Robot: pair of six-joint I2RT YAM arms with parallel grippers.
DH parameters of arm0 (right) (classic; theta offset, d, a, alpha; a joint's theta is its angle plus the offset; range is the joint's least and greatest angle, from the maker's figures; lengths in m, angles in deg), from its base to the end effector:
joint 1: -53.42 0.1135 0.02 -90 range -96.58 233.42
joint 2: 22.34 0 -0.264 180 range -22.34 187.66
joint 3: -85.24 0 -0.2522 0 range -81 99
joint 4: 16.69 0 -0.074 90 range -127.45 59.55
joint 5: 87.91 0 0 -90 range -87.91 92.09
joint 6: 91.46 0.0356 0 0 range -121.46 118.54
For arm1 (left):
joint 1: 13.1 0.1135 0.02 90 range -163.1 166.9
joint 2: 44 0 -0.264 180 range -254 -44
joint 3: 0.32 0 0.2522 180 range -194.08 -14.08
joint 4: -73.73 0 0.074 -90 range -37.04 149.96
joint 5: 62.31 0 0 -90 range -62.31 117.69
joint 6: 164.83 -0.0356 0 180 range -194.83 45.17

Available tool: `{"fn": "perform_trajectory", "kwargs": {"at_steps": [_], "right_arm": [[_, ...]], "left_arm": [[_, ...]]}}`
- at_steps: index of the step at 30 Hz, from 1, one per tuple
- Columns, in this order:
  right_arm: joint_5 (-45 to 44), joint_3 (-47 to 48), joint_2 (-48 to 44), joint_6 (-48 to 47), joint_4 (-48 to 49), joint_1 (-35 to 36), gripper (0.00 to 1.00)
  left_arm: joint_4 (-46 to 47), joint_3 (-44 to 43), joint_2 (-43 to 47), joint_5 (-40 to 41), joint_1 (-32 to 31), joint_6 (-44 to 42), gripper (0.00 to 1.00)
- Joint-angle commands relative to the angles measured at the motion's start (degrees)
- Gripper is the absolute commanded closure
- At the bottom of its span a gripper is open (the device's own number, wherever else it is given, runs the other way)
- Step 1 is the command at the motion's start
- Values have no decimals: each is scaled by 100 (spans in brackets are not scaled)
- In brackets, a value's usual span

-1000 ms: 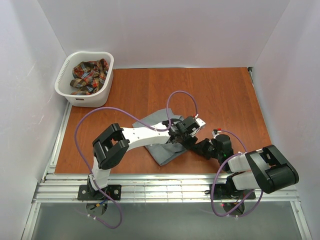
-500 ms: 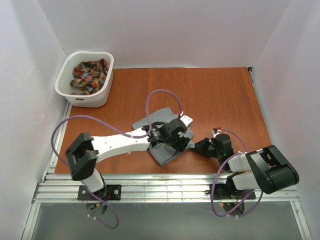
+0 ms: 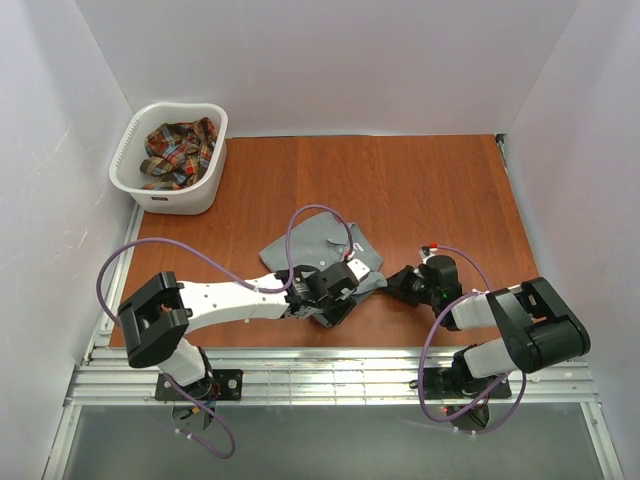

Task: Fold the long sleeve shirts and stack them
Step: Neatly place the folded shirt to the corner

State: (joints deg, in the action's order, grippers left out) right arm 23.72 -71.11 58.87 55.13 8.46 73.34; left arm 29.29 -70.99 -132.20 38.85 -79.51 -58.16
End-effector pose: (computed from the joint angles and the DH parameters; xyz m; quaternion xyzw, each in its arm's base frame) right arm 0.1886 0.0823 0.1042 0.1850 0.8455 0.4221 0.2697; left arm 0.1277 -0.2753 0.2053 0.3847 0.8860 -0.0892 0.2430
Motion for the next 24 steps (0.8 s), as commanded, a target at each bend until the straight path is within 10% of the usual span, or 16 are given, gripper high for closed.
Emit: {"fn": "perform_trajectory", "kwargs": {"at_steps": [1,16,24], "right_arm": [[61,206,105,-228,-86,-15,99],[184,1014,932,-509,-191,-401,99],[465,1919,1152,-1062,-910,-682,95]], "left_arm": [[255,-84,-240,71,-21,-251,42],[-254,443,-584,-1106,-38,-199,94],[-114,628,-575,-1301,-91,-50,96]]}}
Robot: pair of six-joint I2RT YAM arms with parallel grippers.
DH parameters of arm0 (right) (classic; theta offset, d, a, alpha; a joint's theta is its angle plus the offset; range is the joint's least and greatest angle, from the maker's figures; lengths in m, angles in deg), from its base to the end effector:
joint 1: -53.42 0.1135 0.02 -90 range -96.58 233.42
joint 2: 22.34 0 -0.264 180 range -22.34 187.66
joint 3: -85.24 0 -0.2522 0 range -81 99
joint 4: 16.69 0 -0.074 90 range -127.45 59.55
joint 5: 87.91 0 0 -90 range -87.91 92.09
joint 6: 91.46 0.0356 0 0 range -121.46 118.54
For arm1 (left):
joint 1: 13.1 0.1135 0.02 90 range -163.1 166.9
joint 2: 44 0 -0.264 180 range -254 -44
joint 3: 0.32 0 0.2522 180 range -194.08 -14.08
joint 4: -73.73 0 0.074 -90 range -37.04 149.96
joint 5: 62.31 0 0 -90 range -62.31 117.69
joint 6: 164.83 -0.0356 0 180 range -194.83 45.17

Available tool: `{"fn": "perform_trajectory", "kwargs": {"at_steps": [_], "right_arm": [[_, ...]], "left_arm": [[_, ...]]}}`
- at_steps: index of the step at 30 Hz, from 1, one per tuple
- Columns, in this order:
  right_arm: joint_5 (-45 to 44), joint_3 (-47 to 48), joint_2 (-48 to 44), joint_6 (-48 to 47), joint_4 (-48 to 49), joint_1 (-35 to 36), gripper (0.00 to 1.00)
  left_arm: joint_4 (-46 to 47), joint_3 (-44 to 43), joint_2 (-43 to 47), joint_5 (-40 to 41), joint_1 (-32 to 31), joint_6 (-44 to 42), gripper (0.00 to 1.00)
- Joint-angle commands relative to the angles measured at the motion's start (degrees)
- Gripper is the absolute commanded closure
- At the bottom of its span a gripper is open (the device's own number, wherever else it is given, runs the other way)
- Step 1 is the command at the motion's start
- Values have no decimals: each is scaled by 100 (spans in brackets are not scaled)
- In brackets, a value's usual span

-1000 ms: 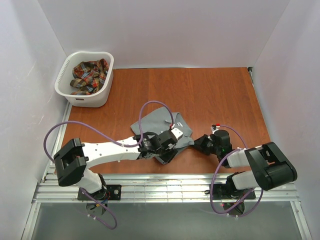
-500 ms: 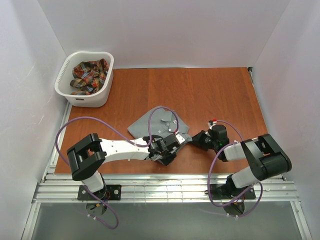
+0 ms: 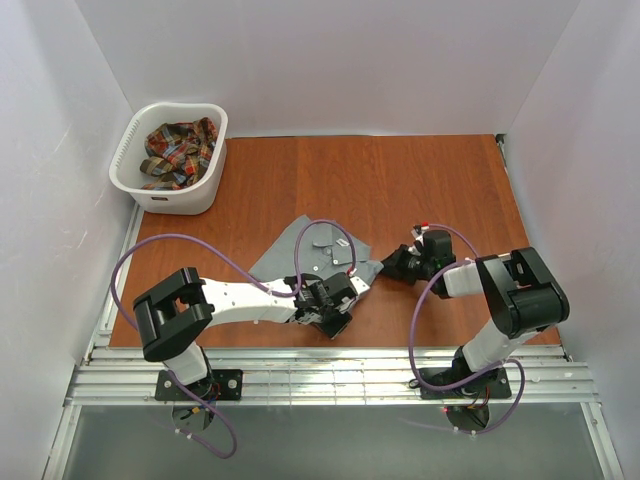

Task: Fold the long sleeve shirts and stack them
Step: Neatly place the folded shirt to the corner

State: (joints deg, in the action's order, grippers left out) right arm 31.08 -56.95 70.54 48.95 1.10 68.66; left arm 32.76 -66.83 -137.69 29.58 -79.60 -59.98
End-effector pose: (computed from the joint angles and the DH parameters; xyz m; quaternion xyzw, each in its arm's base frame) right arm 0.2476 0.0853 0.1067 0.1561 0.8605 0.4215 0.2397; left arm 0.1215 -0.2766 0.1600 0.4249 0.8851 -0.1112 0.1543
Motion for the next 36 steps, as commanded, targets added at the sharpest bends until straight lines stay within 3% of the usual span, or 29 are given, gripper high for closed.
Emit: {"fn": "perform_trajectory", "kwargs": {"at_steps": [1,7,11,12,16,21,25,28,33,36], "right_arm": [[-263,591,-50,-523,-289,-224,93],[-525,1345,-665,-1384,-1718,-355,78],[-948,2013,-1043,-2052,-2793,-417,62],[-870,2068,-1174,-2114,-2864,-417,60],[-404,1963,-1430,-1957,-2900,-225,57],[-113,1410,-1554,-1307,-2172,663,58],[-122,909,-1519,-604,-1101,1513,61],[-105,873,-1194,-453,-809,1998,61],[-95,645,-579,-497,-624,1895,63],[150,495,-324,-829,-624,1272,64]], "left_arm": [[-453,178,-44,-339,-91,167,96],[-365,-261,-167,-320,-91,457,84],[-286,-586,43,-260,-74,764,60],[-286,-726,131,-259,-82,895,50],[-268,-956,675,-119,338,1282,38],[-251,-851,1519,-383,1445,1512,36],[-180,-238,1758,-312,2673,1792,45],[39,124,1609,-513,3482,2029,50],[435,687,1152,-971,4118,2338,56],[549,993,1063,-1208,4408,2461,57]]}}
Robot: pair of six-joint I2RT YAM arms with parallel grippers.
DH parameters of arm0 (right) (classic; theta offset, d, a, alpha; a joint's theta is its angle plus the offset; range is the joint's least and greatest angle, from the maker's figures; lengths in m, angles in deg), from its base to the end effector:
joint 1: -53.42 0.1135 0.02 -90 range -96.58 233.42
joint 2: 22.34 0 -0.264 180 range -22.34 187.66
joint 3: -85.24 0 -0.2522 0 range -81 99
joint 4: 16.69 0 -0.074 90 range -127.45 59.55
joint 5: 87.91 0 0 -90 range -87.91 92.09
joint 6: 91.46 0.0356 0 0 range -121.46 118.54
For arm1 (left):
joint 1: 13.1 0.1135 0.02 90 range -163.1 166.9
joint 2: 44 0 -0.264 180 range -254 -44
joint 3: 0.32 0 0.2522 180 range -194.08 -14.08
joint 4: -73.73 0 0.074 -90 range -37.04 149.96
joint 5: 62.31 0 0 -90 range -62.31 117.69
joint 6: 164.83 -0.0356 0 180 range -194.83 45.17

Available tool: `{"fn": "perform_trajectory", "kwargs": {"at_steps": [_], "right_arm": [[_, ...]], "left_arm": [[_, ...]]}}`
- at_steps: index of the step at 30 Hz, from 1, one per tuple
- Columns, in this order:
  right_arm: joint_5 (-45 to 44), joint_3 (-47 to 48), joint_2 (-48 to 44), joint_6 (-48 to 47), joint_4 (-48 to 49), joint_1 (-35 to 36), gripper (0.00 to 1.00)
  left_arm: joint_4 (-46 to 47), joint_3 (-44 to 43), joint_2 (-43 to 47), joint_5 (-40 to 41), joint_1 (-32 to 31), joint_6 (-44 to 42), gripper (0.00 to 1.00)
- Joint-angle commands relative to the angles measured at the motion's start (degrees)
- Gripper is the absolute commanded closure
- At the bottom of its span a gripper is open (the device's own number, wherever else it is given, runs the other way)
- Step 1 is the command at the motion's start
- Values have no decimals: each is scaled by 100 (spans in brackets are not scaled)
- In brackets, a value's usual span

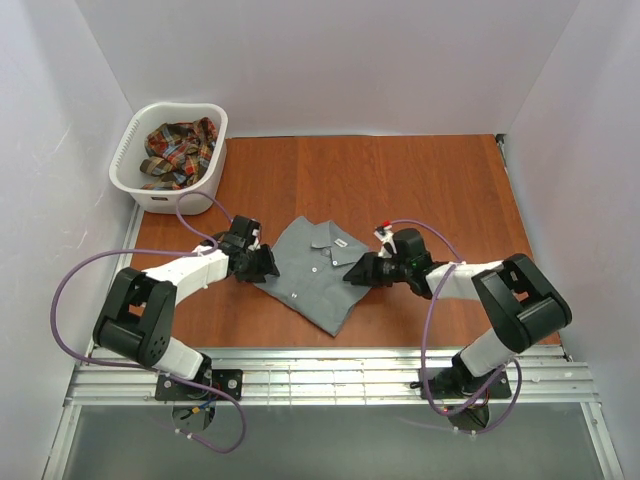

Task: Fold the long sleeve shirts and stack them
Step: Neatly place the folded shirt to the corner

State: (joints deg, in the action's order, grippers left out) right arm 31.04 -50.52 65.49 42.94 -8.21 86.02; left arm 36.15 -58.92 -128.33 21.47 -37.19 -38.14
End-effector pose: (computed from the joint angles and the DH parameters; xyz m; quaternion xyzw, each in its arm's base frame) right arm 0.2255 0.1647 0.1429 -0.0263 0.8666 0.4514 0.2112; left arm 0.2451 -0.1138 0.1690 -0.0942 0.9671 -0.1621 0.1721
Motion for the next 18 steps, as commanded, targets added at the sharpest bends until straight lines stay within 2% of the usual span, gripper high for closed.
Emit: {"fn": "perform_trajectory", "kwargs": {"at_steps": [1,6,9,10,12,14,17,18], "right_arm": [[346,-165,251,-335,307,-865,64],[840,194,665,-1020,-8,-2001,66],[1007,607,490,-1249,-447,-2310,67],[912,695,367,-1328,-649,-2276,67],[815,802,-54,-1417,-1027,-2136,66],[779,706,-485,-1312,-1204,-1978,65],[647,460,-943,-979,-1213,-1355,64],[525,389,-1056,-864,-1205,-944,64]], "left_arm": [[245,265,145,-485,247,312,58],[412,450,119,-1038,274,453,58],[483,476,697,-1250,265,532,49],[474,467,891,-1242,265,506,41],[360,424,1410,-997,265,419,32],[115,371,1569,-751,265,313,29],[61,458,1368,-766,265,251,29],[70,485,1280,-784,265,243,30]]}}
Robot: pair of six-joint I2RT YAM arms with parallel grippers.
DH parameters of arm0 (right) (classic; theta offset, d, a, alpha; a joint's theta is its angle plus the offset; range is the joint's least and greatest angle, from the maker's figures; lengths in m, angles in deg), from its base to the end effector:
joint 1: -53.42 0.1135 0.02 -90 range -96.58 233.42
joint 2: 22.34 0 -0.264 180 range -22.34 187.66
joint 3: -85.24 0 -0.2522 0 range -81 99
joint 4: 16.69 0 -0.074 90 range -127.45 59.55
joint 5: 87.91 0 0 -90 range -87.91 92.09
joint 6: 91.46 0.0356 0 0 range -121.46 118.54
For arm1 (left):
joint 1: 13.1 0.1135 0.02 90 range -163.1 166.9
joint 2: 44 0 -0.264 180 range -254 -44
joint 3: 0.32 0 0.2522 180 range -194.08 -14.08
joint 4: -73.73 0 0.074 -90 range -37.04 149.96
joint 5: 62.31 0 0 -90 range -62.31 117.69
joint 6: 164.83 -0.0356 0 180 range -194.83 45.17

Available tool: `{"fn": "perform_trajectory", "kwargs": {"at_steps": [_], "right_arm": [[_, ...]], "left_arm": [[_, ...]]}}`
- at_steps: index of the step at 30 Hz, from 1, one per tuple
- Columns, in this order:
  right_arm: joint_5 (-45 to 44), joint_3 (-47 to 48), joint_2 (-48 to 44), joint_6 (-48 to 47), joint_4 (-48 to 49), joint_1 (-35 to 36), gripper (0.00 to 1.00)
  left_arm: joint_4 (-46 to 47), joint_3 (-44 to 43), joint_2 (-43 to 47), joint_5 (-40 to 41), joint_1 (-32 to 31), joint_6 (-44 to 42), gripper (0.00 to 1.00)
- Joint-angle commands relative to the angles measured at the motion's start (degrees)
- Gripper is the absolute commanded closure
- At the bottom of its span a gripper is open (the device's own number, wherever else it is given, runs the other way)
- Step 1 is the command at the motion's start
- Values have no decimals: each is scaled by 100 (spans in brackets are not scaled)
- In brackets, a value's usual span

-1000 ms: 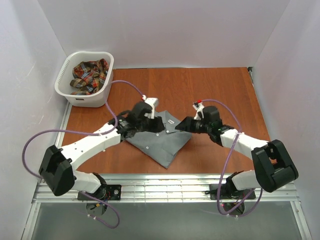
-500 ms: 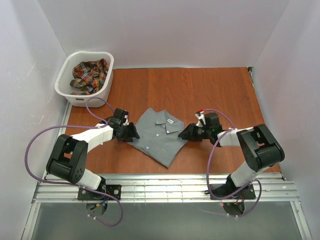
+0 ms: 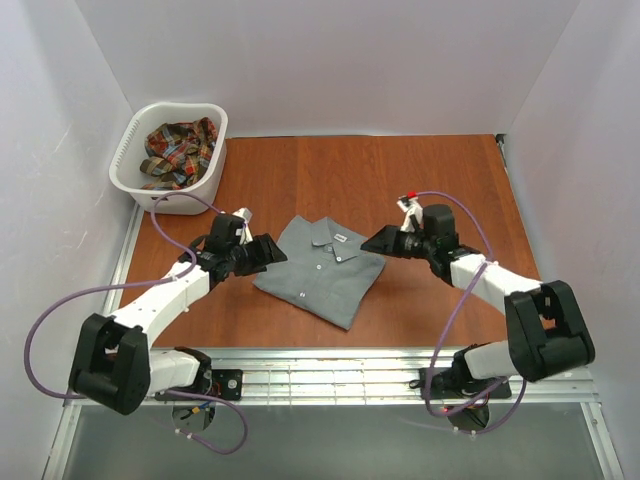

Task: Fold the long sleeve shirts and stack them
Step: Neatly place the folded shirt to the corner

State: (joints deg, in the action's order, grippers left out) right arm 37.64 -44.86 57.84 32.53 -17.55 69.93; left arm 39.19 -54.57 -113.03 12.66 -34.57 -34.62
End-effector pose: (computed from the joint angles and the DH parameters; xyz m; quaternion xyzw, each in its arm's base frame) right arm 0.2634 0.0997 0.1932 -0.0222 0.8425 0.4401 0.3098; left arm 0.2200 -0.0964 0.2135 -0.1065 0.9246 -0.2820 0.2330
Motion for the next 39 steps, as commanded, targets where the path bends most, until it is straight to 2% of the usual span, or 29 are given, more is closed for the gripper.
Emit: {"fn": "perform_trajectory", "kwargs": {"at_steps": [1,3,5,7,10,12,15,20,23,25,27,28,30,32,33,39], "right_arm": [[-214,-238,-310,282,-254,869,64],[-381,-475,-284,624,-44,1378,64],[-461,-660,-161,940,176,1582,64],[-514,-959,40,1117,528,1653,65],[-707,-1065,322,986,564,1575,65],[-716,-1074,506,724,529,1338,66],[-847,-916,726,93,-41,750,66],[-909,-198,929,-762,-1086,-602,66],[-1145,454,877,-1193,-1745,-1043,66],[-1226,709,728,-1316,-2037,-1132,66],[-1174,851,413,-1282,-2231,-1142,64],[-1112,790,289,-1203,-2240,-1133,63],[-1006,484,-158,-1045,-2249,-1063,58],[-954,211,-484,-948,-2240,-940,52],[-893,-104,-825,-791,-2231,-896,46],[-1006,-1029,-2304,70,-2240,-360,34]], "left_arm": [[-147,146,-320,88,12,-83,32],[-59,252,-488,79,12,-57,34],[21,348,-576,105,3,22,37],[108,428,-690,166,12,84,38],[126,524,-831,193,3,198,41],[153,542,-901,167,12,268,42],[188,533,-1068,-26,3,391,43],[293,498,-928,-378,-198,690,44],[311,454,-621,-615,-331,778,39],[224,428,-349,-607,-340,770,34],[-152,332,82,-99,-340,665,30],[-329,183,179,147,-340,560,24],[-698,42,233,805,-340,410,22],[-848,-90,110,1115,-349,191,22],[-945,-134,-108,1333,-340,155,24],[-674,-108,-847,1600,-331,49,37]]}}
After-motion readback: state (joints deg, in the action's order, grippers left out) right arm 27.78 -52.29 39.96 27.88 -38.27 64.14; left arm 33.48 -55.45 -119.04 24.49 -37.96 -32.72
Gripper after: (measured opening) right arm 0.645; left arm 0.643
